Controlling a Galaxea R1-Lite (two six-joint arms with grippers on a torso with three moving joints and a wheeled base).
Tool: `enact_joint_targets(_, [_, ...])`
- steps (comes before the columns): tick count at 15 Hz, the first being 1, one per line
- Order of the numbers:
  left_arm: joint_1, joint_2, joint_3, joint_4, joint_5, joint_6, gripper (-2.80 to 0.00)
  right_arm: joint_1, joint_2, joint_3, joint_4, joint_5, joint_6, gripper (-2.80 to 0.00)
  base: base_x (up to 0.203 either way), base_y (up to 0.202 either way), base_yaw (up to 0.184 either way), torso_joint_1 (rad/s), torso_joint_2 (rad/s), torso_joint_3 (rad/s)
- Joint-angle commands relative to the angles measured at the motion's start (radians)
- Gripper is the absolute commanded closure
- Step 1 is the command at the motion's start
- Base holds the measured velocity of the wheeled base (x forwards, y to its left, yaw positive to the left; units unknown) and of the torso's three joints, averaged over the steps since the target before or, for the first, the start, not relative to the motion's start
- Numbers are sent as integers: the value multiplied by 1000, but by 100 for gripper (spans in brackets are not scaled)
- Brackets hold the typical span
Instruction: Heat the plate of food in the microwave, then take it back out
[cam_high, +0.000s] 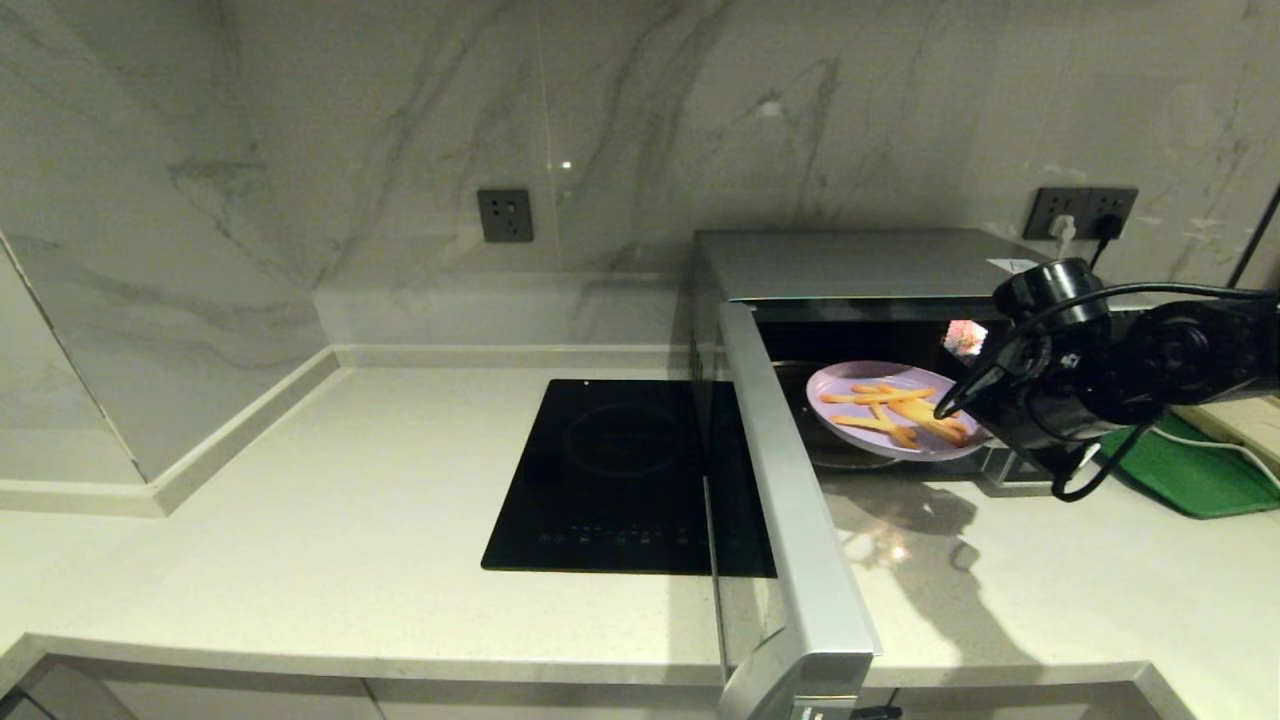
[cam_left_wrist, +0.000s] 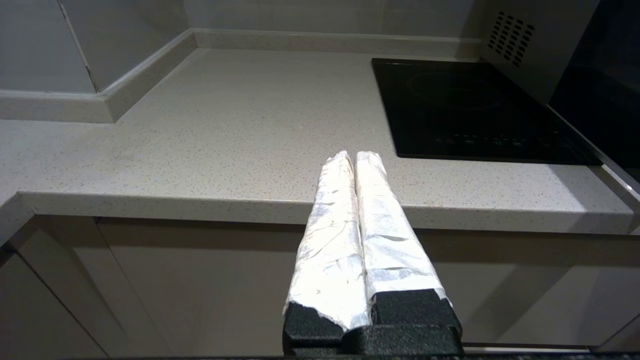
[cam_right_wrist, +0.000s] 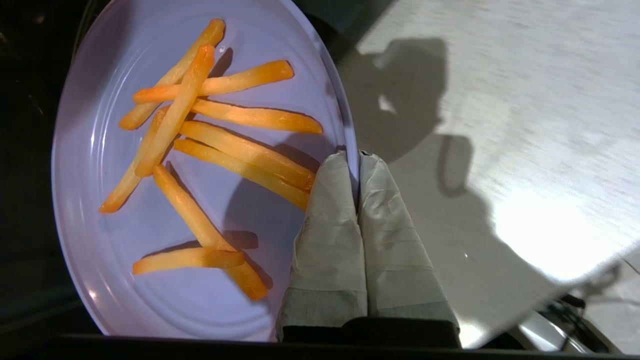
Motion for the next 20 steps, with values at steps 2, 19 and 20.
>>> enact_joint_targets(2, [0, 0, 0, -1, 0, -1, 0, -31, -205, 174, 0, 6, 6, 0, 0, 0, 0, 0, 0, 0])
enact_joint_targets(19, [0, 0, 0, -1, 0, -1, 0, -945, -314, 621, -245, 317, -335, 0, 0, 0, 0, 0, 0, 0])
enact_joint_targets(20, [0, 0, 0, -1, 0, -1, 0, -976, -277, 622, -283, 321, -352, 0, 0, 0, 0, 0, 0, 0])
